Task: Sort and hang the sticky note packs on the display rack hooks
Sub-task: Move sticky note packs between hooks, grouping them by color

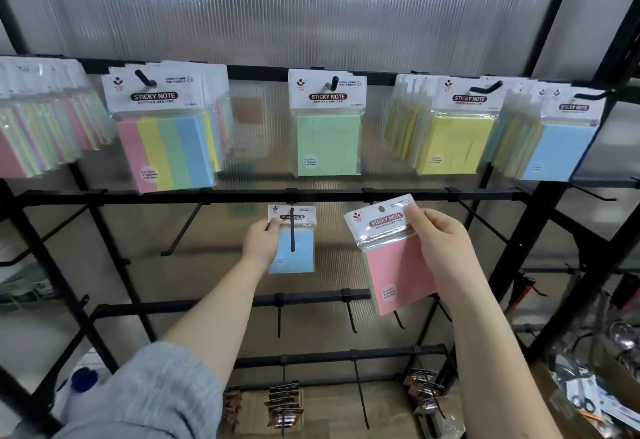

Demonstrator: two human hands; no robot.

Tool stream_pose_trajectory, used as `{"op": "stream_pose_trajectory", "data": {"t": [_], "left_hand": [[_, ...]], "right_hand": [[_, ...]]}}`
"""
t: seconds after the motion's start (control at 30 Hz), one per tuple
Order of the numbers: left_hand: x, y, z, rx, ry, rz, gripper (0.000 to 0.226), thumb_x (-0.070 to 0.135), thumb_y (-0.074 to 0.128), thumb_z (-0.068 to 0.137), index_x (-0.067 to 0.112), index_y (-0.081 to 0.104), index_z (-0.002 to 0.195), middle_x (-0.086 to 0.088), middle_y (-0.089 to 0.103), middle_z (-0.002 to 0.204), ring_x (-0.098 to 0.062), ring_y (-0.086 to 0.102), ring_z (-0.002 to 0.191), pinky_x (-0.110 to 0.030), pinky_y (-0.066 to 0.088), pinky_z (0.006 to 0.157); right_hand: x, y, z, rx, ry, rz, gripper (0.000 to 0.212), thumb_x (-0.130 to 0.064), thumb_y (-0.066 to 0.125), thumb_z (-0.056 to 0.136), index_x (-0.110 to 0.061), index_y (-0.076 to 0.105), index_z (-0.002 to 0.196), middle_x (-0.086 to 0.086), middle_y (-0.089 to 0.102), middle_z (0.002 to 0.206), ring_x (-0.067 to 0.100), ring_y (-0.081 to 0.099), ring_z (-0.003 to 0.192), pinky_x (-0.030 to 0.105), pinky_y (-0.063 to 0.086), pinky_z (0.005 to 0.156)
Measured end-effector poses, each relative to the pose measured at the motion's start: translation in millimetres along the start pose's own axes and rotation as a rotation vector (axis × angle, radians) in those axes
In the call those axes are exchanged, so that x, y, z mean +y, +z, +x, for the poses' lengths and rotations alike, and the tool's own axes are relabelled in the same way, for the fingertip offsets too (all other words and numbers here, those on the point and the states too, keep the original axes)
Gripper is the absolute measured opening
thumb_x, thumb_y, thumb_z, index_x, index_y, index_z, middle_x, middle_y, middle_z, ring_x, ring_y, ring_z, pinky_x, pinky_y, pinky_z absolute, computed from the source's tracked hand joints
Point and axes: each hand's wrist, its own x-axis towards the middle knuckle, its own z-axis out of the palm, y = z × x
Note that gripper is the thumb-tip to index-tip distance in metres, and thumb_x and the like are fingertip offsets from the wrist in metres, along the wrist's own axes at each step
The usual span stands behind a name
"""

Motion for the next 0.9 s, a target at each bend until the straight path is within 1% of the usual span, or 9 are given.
{"op": "stream_pose_trajectory", "data": {"t": [0.07,0.17,0.27,0.37,0.47,0.57,0.67,0.77,0.9], "left_hand": [[4,-1,-12,0.061,0.026,-0.003,0.034,0.022,0.037,0.101,0.007,0.044,0.07,-0.006,0.042,0.067,-0.021,0.036,0.065,-0.03,0.025,0.054],[6,-2,-30,0.131,0.029,-0.042,0.036,0.023,0.036,0.099,0.012,0.035,0.065,-0.002,0.035,0.062,-0.02,0.03,0.061,-0.03,0.028,0.059],[7,-5,-47,0.172,0.029,-0.033,0.036,0.024,0.037,0.099,0.012,0.034,0.064,-0.001,0.036,0.061,-0.02,0.03,0.059,-0.031,0.026,0.057],[9,-13,-60,0.182,0.064,0.015,0.037,0.023,0.038,0.099,0.011,0.036,0.064,-0.001,0.04,0.061,-0.019,0.034,0.059,-0.031,0.025,0.054],[14,-22,-76,0.177,0.091,0.078,0.036,0.026,0.039,0.097,0.006,0.038,0.067,-0.005,0.044,0.062,-0.02,0.038,0.057,-0.028,0.028,0.055],[21,-29,-93,0.215,0.168,0.237,0.038,0.029,0.039,0.096,0.008,0.036,0.066,-0.003,0.048,0.058,-0.018,0.039,0.051,-0.026,0.026,0.05],[26,-36,-104,0.248,0.253,0.294,0.04,0.032,0.039,0.097,0.005,0.039,0.068,-0.003,0.056,0.058,-0.019,0.048,0.051,-0.026,0.029,0.046],[32,-43,-107,0.28,0.309,0.308,0.041,0.034,0.039,0.097,0.002,0.04,0.07,-0.004,0.059,0.061,-0.022,0.054,0.055,-0.028,0.031,0.047],[38,-50,-110,0.334,0.339,0.286,0.043,0.035,0.037,0.097,0.0,0.044,0.074,-0.008,0.063,0.068,-0.025,0.058,0.062,-0.034,0.037,0.048]], "right_hand": [[0,-3,-2,0.009,0.008,0.007,0.035,-0.037,0.05,0.097,-0.015,0.067,0.077,-0.013,0.063,0.062,0.01,0.049,0.065,0.026,0.034,0.062],[2,-6,-6,0.019,0.01,0.007,0.035,-0.036,0.05,0.097,-0.01,0.067,0.081,-0.008,0.061,0.066,0.01,0.047,0.065,0.026,0.033,0.061],[5,-8,-10,0.029,0.004,0.011,0.037,-0.035,0.05,0.097,-0.005,0.066,0.083,-0.004,0.059,0.069,0.011,0.045,0.065,0.026,0.032,0.061],[6,-11,-13,0.051,-0.027,0.006,0.036,-0.034,0.049,0.097,-0.009,0.064,0.077,-0.004,0.06,0.068,0.01,0.044,0.063,0.025,0.031,0.059],[8,-13,-13,0.091,-0.088,-0.002,0.039,-0.036,0.049,0.097,-0.004,0.063,0.079,-0.002,0.06,0.069,0.009,0.044,0.061,0.024,0.031,0.055],[10,-14,-12,0.154,-0.156,-0.002,0.04,-0.038,0.051,0.096,-0.006,0.059,0.073,-0.006,0.054,0.061,0.0,0.04,0.049,0.016,0.029,0.047],[10,-13,-10,0.214,-0.216,0.015,0.037,-0.035,0.055,0.095,-0.013,0.056,0.065,-0.009,0.052,0.056,-0.003,0.04,0.043,0.01,0.028,0.042],[11,-12,-9,0.25,-0.27,-0.004,0.035,-0.034,0.056,0.094,-0.011,0.059,0.069,-0.004,0.054,0.06,-0.002,0.04,0.045,0.011,0.029,0.042],[11,-10,-8,0.229,-0.294,0.003,0.036,-0.035,0.056,0.095,-0.005,0.062,0.076,-0.002,0.057,0.064,-0.001,0.043,0.048,0.01,0.03,0.043]]}}
